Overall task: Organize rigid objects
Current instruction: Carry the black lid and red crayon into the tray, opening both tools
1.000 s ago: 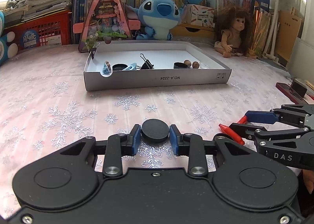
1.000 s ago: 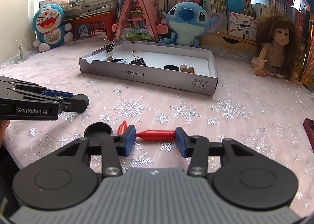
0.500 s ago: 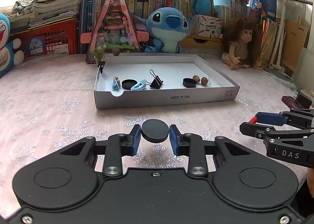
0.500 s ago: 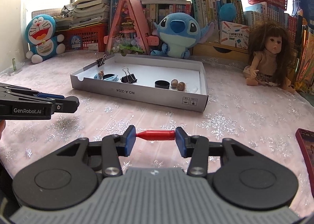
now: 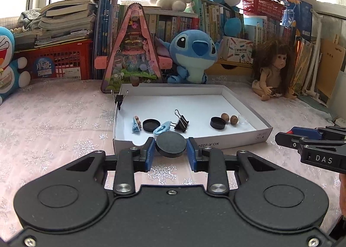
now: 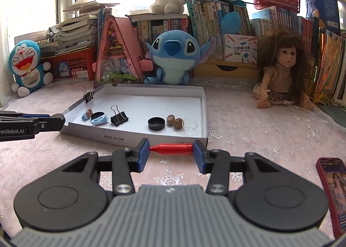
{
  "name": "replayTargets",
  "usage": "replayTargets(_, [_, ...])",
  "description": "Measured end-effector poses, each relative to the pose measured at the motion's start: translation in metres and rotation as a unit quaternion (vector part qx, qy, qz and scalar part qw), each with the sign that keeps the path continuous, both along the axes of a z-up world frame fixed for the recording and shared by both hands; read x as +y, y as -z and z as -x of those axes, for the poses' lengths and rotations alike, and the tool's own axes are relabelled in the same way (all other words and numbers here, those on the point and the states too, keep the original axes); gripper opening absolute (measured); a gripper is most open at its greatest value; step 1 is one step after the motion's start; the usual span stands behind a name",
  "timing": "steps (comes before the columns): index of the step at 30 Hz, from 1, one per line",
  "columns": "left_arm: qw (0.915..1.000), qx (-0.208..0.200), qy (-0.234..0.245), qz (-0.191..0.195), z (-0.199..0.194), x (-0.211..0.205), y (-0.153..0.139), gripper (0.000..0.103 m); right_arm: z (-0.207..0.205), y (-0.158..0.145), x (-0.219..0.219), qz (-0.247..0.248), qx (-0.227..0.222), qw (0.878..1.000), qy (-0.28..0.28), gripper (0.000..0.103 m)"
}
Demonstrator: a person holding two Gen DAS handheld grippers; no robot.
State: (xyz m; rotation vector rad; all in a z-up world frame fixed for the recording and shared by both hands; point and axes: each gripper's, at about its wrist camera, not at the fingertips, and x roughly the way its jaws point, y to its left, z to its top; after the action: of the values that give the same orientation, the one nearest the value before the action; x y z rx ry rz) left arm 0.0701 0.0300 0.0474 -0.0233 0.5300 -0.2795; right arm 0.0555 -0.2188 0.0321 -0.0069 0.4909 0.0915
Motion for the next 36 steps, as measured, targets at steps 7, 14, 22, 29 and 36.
replayTargets(7, [0.9999,0.001,-0.007,0.009,-0.032,0.002,-0.016,0.03,-0.025,-0.011,-0.007,-0.011,0.001,1.0,0.012,0.05])
replayTargets(14, [0.9992,0.026,-0.022,0.019,-0.085,0.005,-0.029,0.03,-0.069,-0.027,-0.019,-0.034,0.021,0.999,0.024,0.05])
replayTargets(22, [0.9967,0.072,-0.022,0.031,-0.162,0.007,-0.04,0.03,-0.128,-0.037,-0.029,-0.044,0.068,0.997,0.018,0.05])
replayTargets(29, [0.9928,0.118,-0.02,0.014,-0.204,-0.007,-0.022,0.03,-0.187,-0.026,-0.038,-0.089,0.155,0.984,0.019,0.05])
replayTargets(36, [0.9891,0.145,-0.016,-0.016,-0.211,-0.027,0.005,0.03,-0.205,-0.004,-0.022,-0.065,0.178,0.982,0.027,0.05])
